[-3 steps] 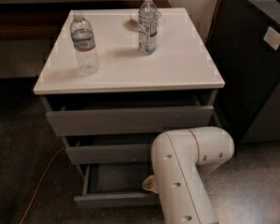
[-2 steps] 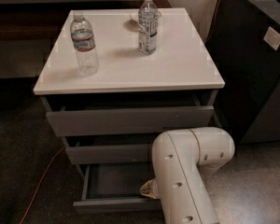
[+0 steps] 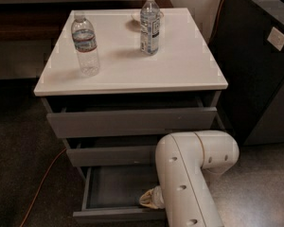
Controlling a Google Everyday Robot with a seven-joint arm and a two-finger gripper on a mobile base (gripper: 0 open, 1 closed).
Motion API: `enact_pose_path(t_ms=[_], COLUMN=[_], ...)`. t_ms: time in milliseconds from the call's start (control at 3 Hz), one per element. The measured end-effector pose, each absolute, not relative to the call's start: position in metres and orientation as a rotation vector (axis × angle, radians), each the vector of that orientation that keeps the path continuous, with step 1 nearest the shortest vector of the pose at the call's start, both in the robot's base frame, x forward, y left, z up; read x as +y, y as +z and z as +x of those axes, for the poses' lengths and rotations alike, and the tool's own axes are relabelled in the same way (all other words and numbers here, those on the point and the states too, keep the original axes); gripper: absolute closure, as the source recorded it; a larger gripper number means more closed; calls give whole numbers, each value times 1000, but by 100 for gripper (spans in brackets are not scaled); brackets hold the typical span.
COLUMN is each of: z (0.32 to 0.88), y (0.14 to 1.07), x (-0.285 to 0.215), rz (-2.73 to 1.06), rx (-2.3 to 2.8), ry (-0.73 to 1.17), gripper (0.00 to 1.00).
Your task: Place water bottle into bottom drawer
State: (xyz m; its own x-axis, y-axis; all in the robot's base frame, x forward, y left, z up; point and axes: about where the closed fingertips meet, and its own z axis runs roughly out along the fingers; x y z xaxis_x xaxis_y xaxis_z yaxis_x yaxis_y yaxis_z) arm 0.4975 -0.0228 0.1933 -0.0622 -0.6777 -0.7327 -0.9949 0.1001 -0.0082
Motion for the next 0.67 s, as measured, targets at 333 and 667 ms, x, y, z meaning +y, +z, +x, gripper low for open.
enact_pose_path(t_ms=[333, 667], z=[476, 456], y=[194, 194], x=[-20, -17], rz=[-1601, -1574], rx=[1818, 1839], ry=[765, 814], gripper=[100, 100])
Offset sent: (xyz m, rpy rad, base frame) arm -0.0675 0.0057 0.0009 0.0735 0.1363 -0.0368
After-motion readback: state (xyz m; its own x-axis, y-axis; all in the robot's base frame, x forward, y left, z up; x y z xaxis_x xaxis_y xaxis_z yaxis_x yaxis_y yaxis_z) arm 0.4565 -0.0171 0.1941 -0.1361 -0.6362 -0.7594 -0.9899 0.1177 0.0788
